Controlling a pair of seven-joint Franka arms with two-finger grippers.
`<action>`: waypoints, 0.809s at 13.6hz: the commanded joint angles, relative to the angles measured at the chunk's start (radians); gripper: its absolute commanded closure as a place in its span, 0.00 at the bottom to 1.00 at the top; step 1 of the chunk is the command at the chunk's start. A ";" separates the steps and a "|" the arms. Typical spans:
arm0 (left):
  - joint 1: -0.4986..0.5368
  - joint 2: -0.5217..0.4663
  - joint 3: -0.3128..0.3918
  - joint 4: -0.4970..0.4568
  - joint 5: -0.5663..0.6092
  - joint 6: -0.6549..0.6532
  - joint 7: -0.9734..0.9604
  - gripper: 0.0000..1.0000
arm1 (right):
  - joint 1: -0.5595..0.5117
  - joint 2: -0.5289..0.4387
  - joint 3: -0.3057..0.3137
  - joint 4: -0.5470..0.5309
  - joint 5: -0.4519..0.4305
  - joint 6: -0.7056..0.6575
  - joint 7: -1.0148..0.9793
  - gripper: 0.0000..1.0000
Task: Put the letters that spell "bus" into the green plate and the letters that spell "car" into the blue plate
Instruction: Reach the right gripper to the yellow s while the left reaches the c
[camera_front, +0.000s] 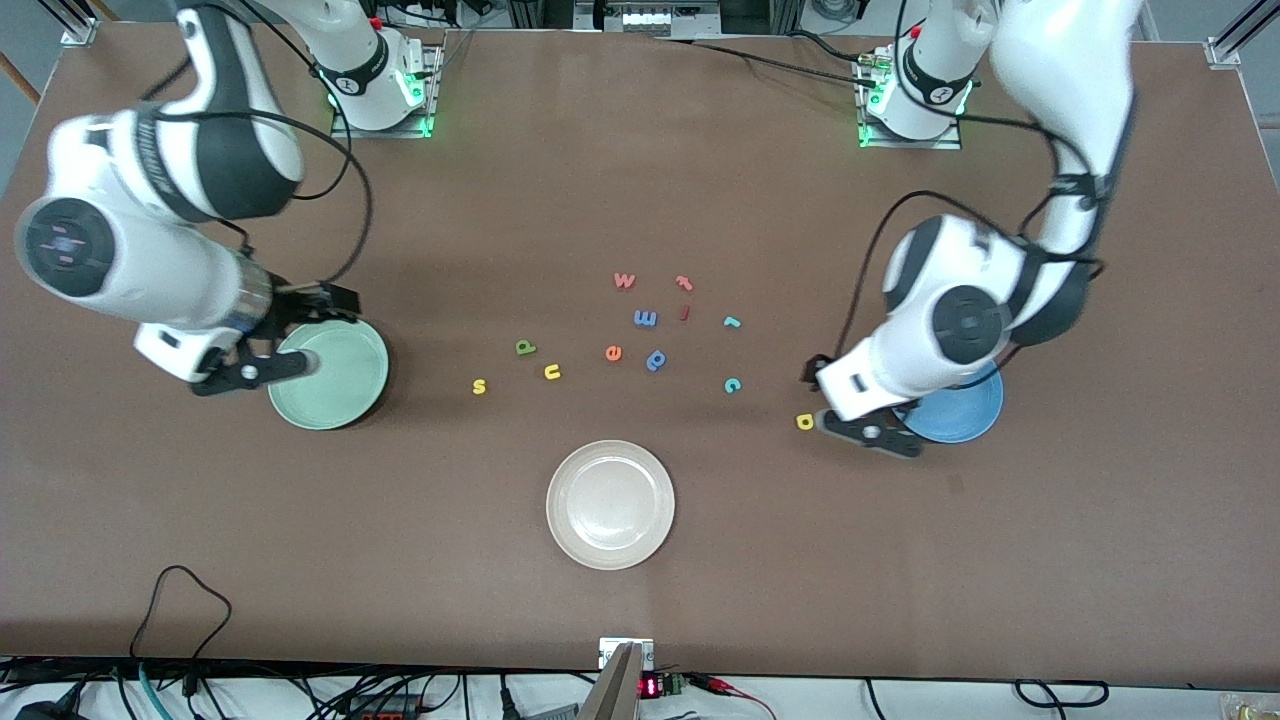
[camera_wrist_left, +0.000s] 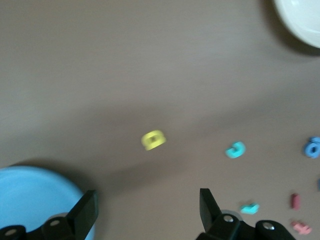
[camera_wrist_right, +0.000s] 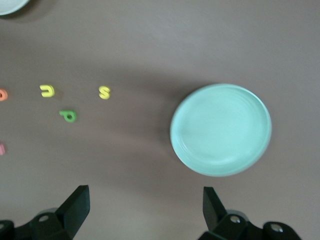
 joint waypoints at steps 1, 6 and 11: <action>-0.063 0.137 0.010 0.117 -0.053 0.105 -0.024 0.14 | 0.043 0.029 -0.005 -0.071 -0.010 0.141 0.079 0.00; -0.134 0.222 0.010 0.103 -0.044 0.207 -0.023 0.24 | 0.106 0.104 -0.005 -0.123 -0.002 0.309 0.129 0.31; -0.145 0.225 0.010 0.051 -0.044 0.195 -0.017 0.25 | 0.172 0.193 -0.006 -0.181 -0.008 0.512 0.247 0.32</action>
